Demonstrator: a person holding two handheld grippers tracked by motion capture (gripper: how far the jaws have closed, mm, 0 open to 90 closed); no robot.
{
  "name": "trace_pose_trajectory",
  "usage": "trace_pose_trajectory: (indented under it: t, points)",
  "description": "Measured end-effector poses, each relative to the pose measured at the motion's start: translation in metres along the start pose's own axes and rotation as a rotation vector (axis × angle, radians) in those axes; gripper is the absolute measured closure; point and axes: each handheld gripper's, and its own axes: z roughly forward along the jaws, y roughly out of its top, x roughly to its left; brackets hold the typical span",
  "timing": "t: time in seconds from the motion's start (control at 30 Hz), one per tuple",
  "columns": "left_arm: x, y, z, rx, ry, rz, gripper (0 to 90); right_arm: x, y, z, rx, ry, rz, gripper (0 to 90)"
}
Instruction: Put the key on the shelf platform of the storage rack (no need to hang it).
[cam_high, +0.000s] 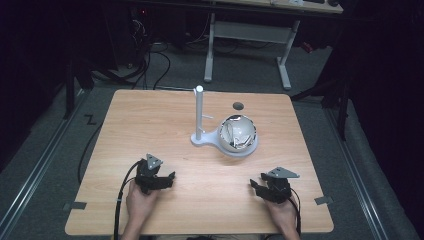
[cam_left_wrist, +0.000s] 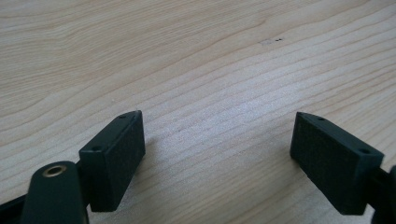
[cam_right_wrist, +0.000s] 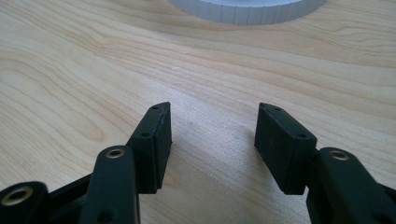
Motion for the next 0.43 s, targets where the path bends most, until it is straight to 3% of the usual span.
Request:
trace_pose_trajectory:
  t: [0.07,0.43]
  points:
    - [0.0,0.0,0.0,0.0,0.0,-0.001,18.3,0.0031,0.0004,0.0009,0.006,-0.024,-0.033,44.8]
    - [0.0,-0.0001,-0.0001,0.0,0.001,-0.002,18.3,0.0031,0.0008,0.0015,0.007,-0.027,-0.031,43.1]
